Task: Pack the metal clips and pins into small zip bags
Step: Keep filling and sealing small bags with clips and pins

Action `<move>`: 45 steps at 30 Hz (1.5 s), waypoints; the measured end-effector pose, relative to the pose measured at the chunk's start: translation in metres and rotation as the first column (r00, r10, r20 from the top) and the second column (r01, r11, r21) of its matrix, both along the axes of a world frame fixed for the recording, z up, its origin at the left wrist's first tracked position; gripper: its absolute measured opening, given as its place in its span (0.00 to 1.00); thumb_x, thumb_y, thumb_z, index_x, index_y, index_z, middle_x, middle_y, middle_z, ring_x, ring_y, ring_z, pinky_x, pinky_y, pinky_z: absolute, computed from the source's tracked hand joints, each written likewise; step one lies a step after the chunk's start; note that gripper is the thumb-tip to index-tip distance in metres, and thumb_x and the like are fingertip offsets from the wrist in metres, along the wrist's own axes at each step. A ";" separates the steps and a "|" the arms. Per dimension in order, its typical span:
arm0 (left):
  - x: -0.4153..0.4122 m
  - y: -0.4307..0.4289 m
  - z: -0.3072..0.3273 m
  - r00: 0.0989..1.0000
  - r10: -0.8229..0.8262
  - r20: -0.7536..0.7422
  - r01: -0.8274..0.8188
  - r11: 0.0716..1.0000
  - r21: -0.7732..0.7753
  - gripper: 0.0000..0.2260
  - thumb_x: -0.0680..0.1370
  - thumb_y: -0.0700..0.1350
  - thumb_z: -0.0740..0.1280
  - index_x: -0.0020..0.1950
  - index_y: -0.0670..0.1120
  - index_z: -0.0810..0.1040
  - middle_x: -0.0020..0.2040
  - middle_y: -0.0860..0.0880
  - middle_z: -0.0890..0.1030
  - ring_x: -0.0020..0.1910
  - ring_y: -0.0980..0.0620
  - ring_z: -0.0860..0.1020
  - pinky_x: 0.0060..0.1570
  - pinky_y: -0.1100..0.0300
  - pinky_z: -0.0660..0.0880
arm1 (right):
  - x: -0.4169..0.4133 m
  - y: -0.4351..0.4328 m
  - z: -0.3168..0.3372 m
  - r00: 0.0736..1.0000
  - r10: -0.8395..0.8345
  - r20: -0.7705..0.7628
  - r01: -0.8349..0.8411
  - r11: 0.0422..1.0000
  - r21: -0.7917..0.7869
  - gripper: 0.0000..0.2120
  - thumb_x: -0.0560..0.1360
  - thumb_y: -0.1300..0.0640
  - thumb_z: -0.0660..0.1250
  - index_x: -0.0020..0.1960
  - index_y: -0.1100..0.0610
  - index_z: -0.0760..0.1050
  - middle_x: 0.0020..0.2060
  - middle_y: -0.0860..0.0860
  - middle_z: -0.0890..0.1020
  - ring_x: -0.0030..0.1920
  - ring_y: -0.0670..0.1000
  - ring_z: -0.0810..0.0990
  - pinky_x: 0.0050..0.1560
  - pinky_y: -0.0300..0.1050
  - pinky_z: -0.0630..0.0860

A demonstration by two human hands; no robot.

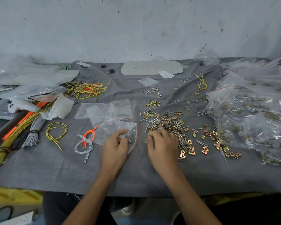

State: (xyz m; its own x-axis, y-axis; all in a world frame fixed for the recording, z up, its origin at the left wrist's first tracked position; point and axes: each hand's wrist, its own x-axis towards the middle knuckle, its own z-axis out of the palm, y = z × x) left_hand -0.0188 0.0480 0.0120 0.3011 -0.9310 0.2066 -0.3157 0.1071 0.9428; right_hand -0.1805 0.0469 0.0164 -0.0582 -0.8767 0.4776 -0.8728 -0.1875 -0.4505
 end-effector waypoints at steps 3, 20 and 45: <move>0.001 -0.001 -0.001 1.000 0.007 0.004 -0.007 1.000 -0.002 0.16 0.70 0.50 0.59 0.52 0.56 0.81 0.28 0.48 0.77 0.28 0.51 0.72 0.32 0.53 0.70 | 0.001 0.002 0.001 0.999 0.010 -0.036 -0.010 1.000 0.017 0.05 0.72 0.50 0.68 0.44 0.51 0.78 0.42 0.49 0.80 0.44 0.56 0.74 0.46 0.49 0.65; 0.002 -0.004 -0.005 1.000 0.000 0.020 0.000 1.000 -0.011 0.18 0.68 0.52 0.59 0.54 0.58 0.81 0.27 0.48 0.75 0.27 0.52 0.71 0.31 0.53 0.71 | 0.009 0.007 0.003 0.888 0.429 -0.166 -0.435 0.901 0.001 0.07 0.79 0.60 0.62 0.56 0.52 0.74 0.47 0.47 0.80 0.49 0.53 0.73 0.51 0.49 0.71; 0.003 -0.005 -0.004 1.000 -0.023 -0.007 0.023 1.000 0.019 0.17 0.68 0.54 0.58 0.53 0.61 0.80 0.27 0.47 0.77 0.27 0.51 0.71 0.32 0.55 0.68 | -0.054 -0.006 0.016 0.965 0.221 -0.142 -0.187 0.958 0.220 0.08 0.84 0.51 0.56 0.56 0.49 0.73 0.53 0.47 0.77 0.52 0.52 0.70 0.56 0.50 0.68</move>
State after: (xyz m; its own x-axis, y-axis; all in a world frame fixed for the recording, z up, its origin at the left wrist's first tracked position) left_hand -0.0160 0.0430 0.0081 0.2812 -0.9413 0.1865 -0.3069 0.0959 0.9469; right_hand -0.2342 0.0407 0.0326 0.1958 -0.9408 0.2767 -0.8904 -0.2888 -0.3518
